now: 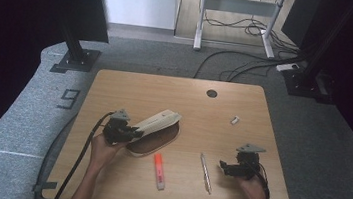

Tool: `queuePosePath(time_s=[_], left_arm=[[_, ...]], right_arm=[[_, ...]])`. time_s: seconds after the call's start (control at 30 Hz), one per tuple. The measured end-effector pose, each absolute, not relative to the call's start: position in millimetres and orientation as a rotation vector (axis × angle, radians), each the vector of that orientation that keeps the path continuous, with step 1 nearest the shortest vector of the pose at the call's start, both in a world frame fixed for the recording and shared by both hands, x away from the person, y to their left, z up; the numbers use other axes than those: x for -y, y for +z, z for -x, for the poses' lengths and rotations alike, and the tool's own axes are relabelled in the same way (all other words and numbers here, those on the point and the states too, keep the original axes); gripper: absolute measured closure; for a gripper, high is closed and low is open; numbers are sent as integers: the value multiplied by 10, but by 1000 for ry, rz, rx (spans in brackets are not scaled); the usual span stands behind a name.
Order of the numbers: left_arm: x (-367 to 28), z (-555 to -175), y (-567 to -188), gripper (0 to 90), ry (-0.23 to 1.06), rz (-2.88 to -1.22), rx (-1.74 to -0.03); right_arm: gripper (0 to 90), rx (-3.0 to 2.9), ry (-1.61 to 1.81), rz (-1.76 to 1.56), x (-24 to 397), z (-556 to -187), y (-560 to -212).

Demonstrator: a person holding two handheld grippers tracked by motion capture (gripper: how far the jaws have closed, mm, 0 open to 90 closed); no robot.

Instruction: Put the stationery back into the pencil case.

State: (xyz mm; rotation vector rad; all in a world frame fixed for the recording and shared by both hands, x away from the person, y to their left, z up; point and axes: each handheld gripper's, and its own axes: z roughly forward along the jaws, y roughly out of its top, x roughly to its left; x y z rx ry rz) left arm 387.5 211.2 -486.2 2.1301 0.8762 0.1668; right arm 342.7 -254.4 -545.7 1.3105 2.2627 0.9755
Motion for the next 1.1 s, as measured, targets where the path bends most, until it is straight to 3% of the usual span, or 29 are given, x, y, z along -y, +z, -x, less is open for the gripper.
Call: queuePosePath(time_s=[1.1], left_arm=[[-2123, -3884, -4863, 757, 148, -2120, -870]], right_arm=[[129, -2248, 956, -1333, 2669, -4153, -5324]])
